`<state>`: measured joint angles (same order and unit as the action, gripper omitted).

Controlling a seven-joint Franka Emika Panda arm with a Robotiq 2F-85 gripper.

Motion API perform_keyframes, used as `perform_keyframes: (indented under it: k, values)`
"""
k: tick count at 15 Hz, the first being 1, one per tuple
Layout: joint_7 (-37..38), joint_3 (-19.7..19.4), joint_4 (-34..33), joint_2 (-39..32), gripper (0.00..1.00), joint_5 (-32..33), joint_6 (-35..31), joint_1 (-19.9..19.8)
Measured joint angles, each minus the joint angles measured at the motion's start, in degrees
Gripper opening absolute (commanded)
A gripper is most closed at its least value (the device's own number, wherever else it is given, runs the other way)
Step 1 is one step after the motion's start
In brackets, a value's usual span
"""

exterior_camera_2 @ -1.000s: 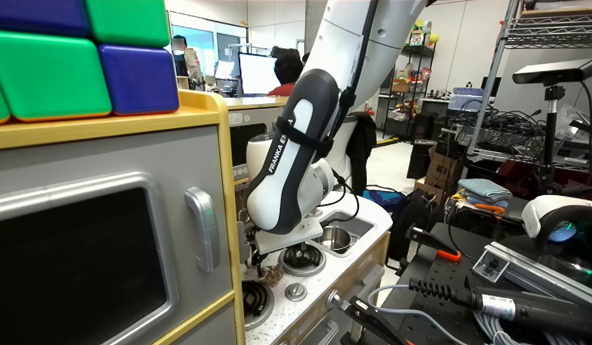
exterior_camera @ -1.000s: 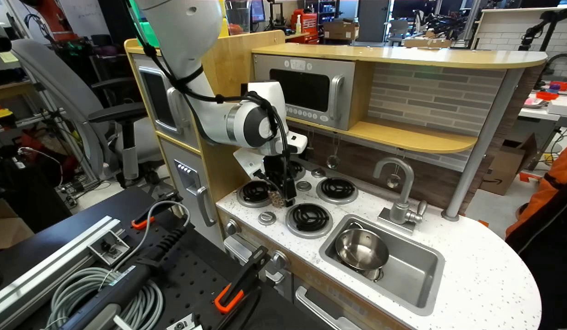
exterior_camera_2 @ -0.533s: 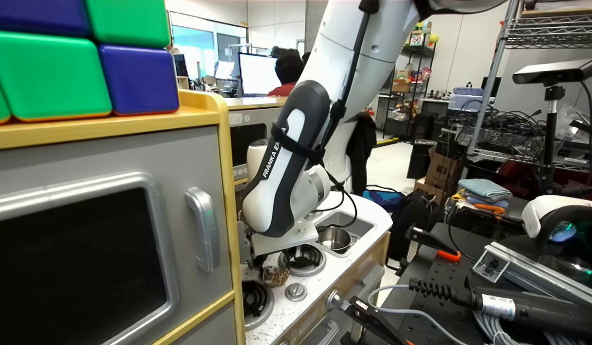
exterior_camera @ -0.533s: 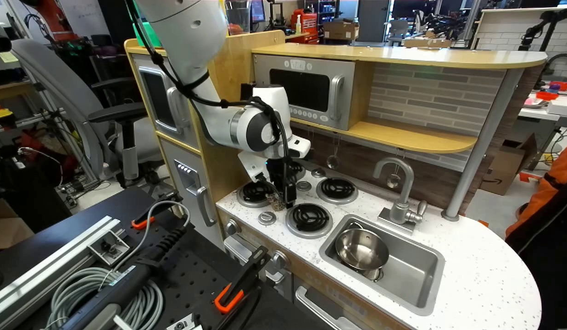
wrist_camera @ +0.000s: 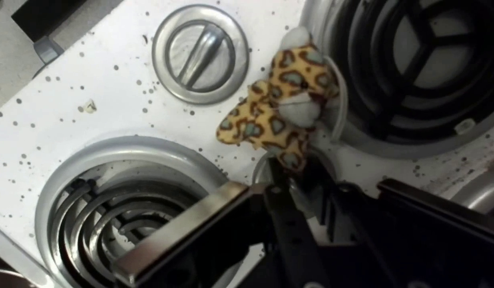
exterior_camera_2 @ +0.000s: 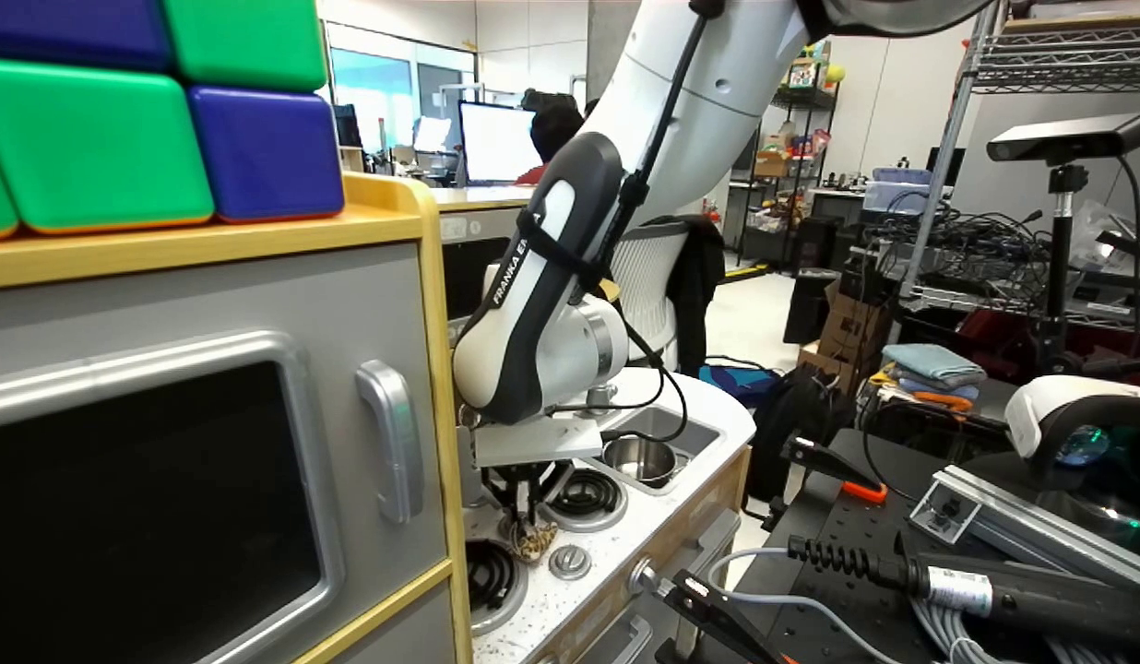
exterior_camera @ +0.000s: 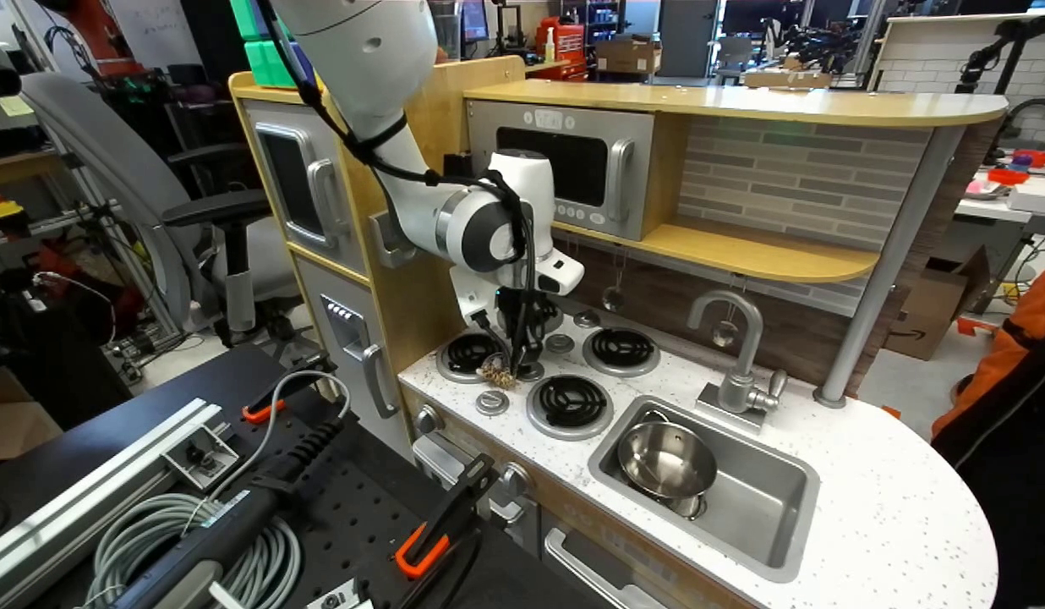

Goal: Put the doll in the pot in the sink

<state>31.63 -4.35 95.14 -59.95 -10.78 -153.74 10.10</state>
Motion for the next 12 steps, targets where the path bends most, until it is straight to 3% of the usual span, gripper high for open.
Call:
perform_keyframes:
  k: [6, 7, 9, 12]
  values:
    - [-0.5, 1.9, -0.7, 0.0, 0.04, -2.1, 1.6, -2.3]
    - [-0.8, 2.3, -0.7, 0.1, 0.39, -2.7, 1.6, -3.0]
    - [-1.4, 3.4, -0.6, 0.1, 0.45, -4.1, 1.8, -4.3]
    - [-2.6, 3.8, 0.8, 2.5, 0.68, -5.2, 2.0, -6.3]
